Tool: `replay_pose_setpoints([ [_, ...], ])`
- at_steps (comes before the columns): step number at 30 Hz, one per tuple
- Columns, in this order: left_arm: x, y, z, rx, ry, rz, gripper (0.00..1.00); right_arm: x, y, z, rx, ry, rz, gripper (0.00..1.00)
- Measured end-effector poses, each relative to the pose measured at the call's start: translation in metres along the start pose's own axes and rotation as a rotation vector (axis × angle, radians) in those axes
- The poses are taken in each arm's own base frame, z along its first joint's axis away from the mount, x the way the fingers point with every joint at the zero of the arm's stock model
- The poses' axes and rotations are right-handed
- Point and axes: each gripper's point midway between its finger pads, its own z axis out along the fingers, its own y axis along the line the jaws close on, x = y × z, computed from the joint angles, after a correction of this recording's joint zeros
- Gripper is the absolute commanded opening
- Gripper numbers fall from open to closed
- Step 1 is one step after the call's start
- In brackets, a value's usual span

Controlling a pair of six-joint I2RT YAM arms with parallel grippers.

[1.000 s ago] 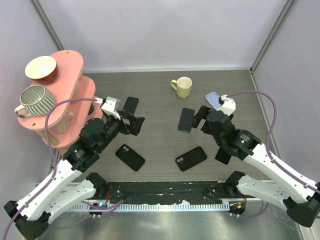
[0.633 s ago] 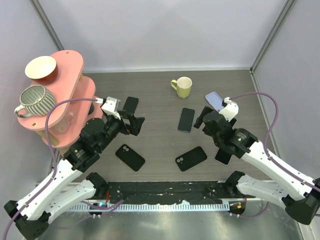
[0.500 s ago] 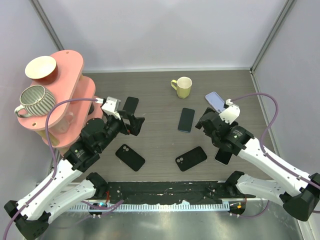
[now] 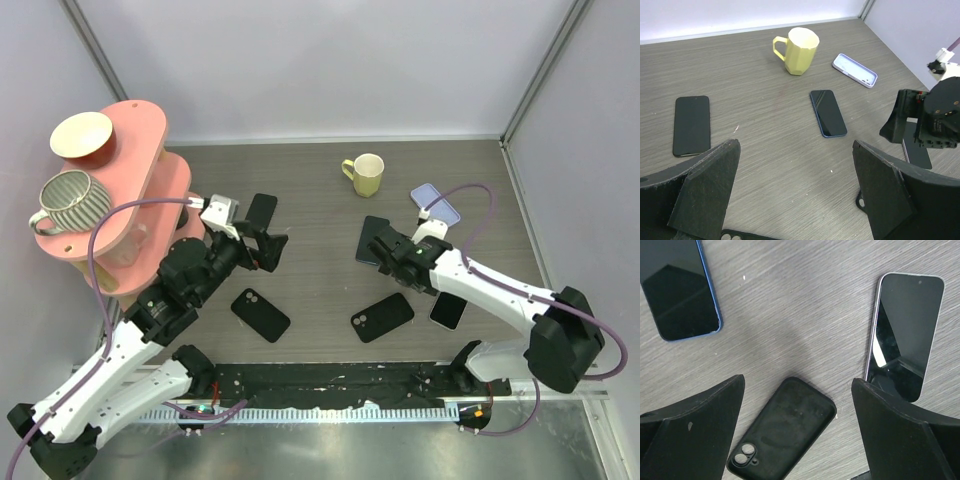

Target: Put the phone into the phone case

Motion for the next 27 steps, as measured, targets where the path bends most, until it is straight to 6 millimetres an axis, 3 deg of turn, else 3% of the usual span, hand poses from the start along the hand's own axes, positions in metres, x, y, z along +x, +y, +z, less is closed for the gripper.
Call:
replay_pose_setpoints([
  [5, -0.002, 0.0, -0.001, 0.002, -0.006, -0.001, 0.99, 0.013, 0.004, 0.004, -0.004, 0.056, -0.043, 0.9],
  [14, -0.002, 0.0, -0.002, -0.004, -0.009, -0.001, 0.98, 0.009, 0.034, 0.001, -0.168, 0.048, -0.146, 0.91],
  [21, -0.003, 0.002, -0.002, -0.015, -0.014, 0.004, 0.98, -0.019, 0.058, 0.003, -0.263, -0.061, -0.184, 0.98],
  [27, -0.001, 0.004, -0.003, -0.02, -0.013, 0.018, 0.97, -0.055, 0.075, 0.022, -0.323, -0.135, -0.165, 0.99],
])
